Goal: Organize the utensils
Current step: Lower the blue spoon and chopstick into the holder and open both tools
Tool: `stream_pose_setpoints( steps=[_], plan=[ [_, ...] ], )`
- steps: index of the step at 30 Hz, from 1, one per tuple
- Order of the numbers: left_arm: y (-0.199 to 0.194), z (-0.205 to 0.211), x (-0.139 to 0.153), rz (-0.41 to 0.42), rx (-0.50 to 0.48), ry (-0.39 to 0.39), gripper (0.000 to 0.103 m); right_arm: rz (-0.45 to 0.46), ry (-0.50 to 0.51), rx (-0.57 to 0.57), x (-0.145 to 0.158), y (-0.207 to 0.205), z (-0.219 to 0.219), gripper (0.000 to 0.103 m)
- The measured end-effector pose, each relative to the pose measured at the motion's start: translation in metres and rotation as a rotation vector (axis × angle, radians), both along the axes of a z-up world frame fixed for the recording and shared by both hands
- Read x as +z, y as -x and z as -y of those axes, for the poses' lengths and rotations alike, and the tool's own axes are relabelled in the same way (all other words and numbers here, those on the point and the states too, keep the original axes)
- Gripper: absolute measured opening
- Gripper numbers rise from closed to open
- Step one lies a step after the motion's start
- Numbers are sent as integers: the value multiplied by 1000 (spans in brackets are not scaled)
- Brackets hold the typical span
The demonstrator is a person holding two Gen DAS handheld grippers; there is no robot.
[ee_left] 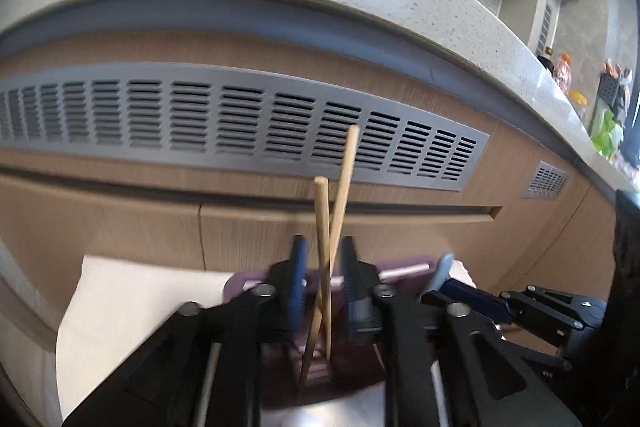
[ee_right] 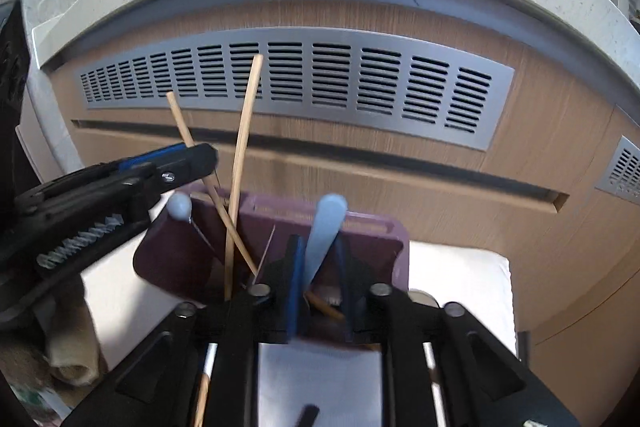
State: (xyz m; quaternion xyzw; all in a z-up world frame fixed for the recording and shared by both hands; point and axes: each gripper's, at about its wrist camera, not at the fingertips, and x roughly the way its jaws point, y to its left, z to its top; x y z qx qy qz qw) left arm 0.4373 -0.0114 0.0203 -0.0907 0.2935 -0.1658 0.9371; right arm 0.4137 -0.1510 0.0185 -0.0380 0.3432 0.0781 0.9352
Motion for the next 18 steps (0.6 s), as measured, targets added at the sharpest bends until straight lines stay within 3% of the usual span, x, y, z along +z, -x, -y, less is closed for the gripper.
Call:
stream_pose_setpoints(
  steps=[1, 2, 4, 10, 18],
  plan=[
    [7, -5, 1, 1, 9, 2, 41, 10, 5, -6, 1, 7, 2, 44],
    [12, -8, 1, 4, 17, -4, 46, 32, 7, -10, 2, 17, 3, 59],
    [28, -13, 3, 6, 29, -36, 54, 81, 28, -12, 6, 39, 6, 69],
    [75, -30, -14, -70, 52, -79, 62, 115, 98, 15, -5, 107, 9, 77],
    [136, -25, -77, -245, 21, -162, 65, -23, 151, -19, -60, 140, 17, 77]
  ],
)
